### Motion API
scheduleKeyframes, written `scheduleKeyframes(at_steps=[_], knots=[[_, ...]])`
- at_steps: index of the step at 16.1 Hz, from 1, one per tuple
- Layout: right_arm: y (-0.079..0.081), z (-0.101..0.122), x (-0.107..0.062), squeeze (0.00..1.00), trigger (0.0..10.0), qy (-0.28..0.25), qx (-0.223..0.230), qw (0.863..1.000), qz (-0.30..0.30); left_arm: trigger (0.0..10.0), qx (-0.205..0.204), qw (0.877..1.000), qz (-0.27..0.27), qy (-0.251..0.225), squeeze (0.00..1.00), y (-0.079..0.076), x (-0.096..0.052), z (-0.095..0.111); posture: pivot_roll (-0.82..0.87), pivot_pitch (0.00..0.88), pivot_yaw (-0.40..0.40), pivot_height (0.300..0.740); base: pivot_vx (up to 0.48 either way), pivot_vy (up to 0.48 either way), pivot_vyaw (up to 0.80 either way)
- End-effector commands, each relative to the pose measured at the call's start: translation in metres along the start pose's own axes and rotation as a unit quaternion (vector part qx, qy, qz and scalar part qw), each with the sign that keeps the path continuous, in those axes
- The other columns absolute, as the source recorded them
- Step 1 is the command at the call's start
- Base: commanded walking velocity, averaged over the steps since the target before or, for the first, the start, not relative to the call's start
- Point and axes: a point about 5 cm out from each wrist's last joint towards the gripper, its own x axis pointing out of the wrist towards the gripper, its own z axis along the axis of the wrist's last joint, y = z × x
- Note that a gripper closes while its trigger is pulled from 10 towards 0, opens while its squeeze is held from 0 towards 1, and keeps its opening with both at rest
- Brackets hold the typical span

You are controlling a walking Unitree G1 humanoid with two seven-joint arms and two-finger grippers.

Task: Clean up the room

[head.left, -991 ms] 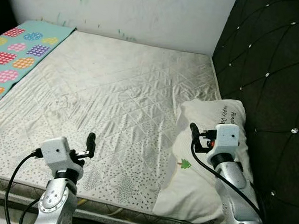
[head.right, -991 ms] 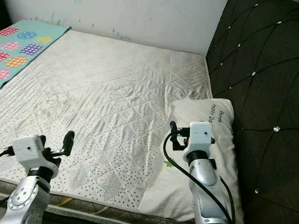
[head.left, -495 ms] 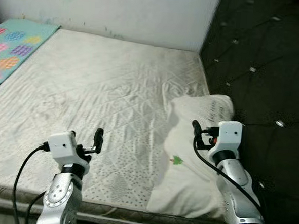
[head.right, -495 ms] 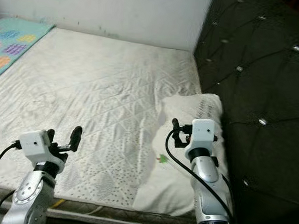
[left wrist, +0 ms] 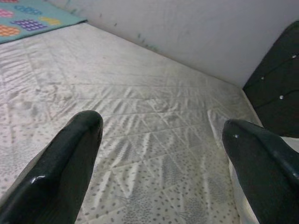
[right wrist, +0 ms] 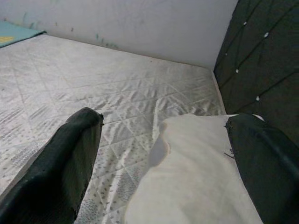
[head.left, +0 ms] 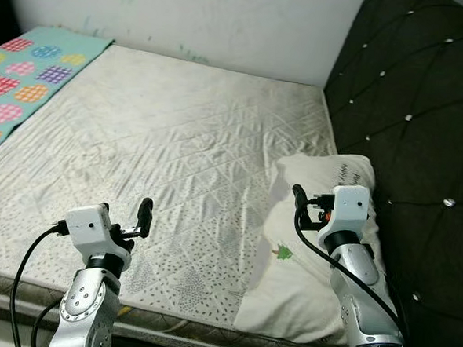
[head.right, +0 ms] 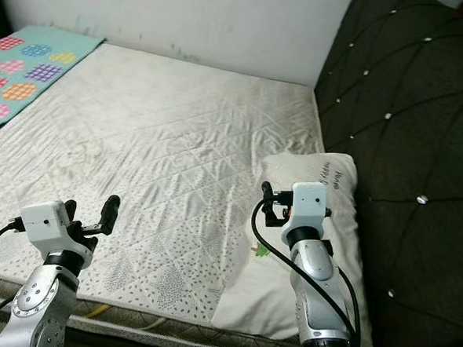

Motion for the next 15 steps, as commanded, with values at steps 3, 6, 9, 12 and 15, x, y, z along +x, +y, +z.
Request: scheduleKeyframes(at_steps=[3, 6, 9, 12, 15], knots=[[-0.0018, 0.0, 0.0024, 0.0, 10.0, 0.001, -0.005, 1.0, -0.002, 10.0, 0.0, 1.0, -0.011, 0.007, 0.0, -0.0051, 0.0012, -0.0025, -0.1, 0.0, -0.064, 0.74, 0.0, 0.0, 0.0], [0.0006, 0.0016, 0.0049, 0.0, 10.0, -0.004, -0.005, 1.0, 0.001, 10.0, 0.005, 1.0, -0.008, 0.007, 0.0, -0.0054, 0.0021, -0.0025, -0.1, 0.0, -0.064, 0.74, 0.0, 0.0, 0.0], [0.0003, 0.0029, 0.0053, 0.0, 10.0, -0.011, -0.012, 1.0, 0.003, 10.0, 0.009, 1.0, -0.008, 0.007, 0.0, -0.0058, 0.0037, -0.0021, -0.1, 0.0, -0.058, 0.74, 0.0, 0.0, 0.0], [-0.0054, 0.0016, 0.0042, 0.0, 10.0, -0.01, -0.022, 1.0, 0.0, 10.0, 0.01, 1.0, -0.009, 0.008, 0.0, -0.0064, 0.0061, -0.0019, -0.11, 0.0, -0.05, 0.74, 0.0, 0.0, 0.0], [-0.004, 0.0035, 0.0083, 0.0, 10.0, -0.011, -0.029, 0.999, 0.009, 10.0, 0.003, 1.0, -0.002, 0.0, 0.0, -0.0107, 0.0079, -0.0018, -0.09, 0.0, -0.091, 0.74, 0.0, 0.0, 0.0]])
